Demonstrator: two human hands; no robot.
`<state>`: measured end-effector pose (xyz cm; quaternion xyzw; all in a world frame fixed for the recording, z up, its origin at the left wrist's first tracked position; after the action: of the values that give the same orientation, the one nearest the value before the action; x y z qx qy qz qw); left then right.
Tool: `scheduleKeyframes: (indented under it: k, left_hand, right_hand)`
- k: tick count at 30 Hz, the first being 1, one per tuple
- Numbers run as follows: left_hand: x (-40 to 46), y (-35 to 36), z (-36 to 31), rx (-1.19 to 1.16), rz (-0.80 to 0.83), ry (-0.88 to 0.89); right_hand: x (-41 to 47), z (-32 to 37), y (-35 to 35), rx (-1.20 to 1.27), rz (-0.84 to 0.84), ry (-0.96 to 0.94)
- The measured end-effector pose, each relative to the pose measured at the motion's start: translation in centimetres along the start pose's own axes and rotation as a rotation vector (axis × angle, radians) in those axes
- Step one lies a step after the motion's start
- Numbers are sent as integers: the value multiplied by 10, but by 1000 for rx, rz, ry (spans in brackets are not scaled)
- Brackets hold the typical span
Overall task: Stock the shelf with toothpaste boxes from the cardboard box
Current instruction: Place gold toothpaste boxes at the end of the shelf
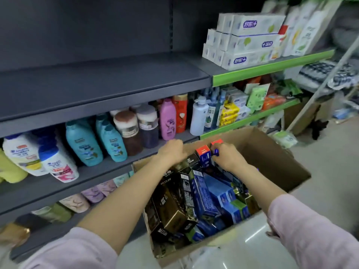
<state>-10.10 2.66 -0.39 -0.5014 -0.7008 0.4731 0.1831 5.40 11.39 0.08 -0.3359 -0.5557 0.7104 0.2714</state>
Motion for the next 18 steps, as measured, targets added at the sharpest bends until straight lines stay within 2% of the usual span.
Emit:
scheduleKeyframes:
  k: [3, 8, 12, 15, 18]
  left_hand:
    - [4, 29, 8, 166, 40, -53]
    - [5, 60, 4, 279, -61, -177]
    - [2, 67, 1, 180, -25, -222]
    - [-6, 70, -15, 141, -34, -147]
    - [-11, 66, -35, 75, -102, -115]
  right_hand:
    - [5, -16, 21, -108, 93, -3]
    - [2, -40, 43, -219, 247, 21]
    - [6, -52, 42, -236, 210, 80]
    - [11, -60, 45, -135, 240, 101]
    - [9, -63, 46, 242, 231, 123]
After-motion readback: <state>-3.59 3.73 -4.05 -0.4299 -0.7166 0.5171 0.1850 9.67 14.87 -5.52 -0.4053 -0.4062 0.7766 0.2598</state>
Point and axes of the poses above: each hand's wrist, its own x-axis towards the middle knuckle, its own y-axis out of the palm, z = x × y, the point moved 2 cm from there along x, towards the middle knuckle, and after that the axes turned 10 degrees about -x, right-handed, at the moved point
